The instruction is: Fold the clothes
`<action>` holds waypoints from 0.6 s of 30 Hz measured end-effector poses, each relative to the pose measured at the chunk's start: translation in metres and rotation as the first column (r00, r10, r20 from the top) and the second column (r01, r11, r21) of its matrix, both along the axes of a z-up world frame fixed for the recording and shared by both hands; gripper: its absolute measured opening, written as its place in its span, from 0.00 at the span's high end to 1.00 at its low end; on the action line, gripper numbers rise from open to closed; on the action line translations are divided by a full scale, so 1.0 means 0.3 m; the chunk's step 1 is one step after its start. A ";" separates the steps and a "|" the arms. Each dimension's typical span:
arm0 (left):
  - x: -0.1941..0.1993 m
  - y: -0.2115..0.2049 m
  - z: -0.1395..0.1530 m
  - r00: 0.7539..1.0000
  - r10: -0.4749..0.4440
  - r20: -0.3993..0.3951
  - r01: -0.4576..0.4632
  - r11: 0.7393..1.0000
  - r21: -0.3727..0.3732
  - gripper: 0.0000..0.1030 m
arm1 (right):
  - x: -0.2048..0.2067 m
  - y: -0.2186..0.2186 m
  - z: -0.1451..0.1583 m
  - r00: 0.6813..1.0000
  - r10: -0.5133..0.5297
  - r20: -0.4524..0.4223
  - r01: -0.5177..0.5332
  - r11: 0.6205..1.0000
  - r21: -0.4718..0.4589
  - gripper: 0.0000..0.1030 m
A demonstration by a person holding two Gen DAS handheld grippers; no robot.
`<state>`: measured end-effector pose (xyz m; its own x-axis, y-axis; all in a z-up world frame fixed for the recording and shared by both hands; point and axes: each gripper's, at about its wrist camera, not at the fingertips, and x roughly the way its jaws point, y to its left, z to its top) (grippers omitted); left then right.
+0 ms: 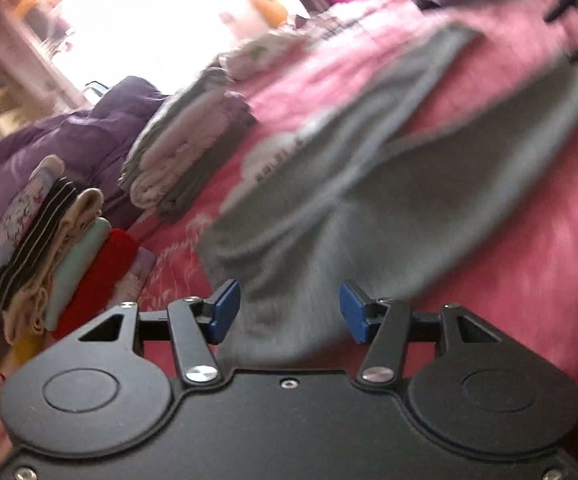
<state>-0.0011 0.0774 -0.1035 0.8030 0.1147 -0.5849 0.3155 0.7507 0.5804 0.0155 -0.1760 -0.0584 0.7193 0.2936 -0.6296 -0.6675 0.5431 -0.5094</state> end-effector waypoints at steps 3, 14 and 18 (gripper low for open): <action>-0.021 -0.008 -0.049 0.999 -0.030 -0.014 0.031 0.995 0.098 0.46 | -0.050 0.015 -0.058 1.000 0.030 -0.011 -0.031 0.994 -0.107 0.62; -0.003 -0.008 -0.189 0.997 -0.061 -0.054 0.075 0.945 0.318 0.46 | -0.071 -0.029 -0.178 0.996 -0.073 -0.054 0.057 0.969 -0.242 0.61; -0.014 0.009 -0.199 0.998 -0.053 -0.021 0.057 0.921 0.385 0.46 | -0.060 -0.039 -0.206 0.995 -0.091 -0.038 0.077 0.961 -0.266 0.61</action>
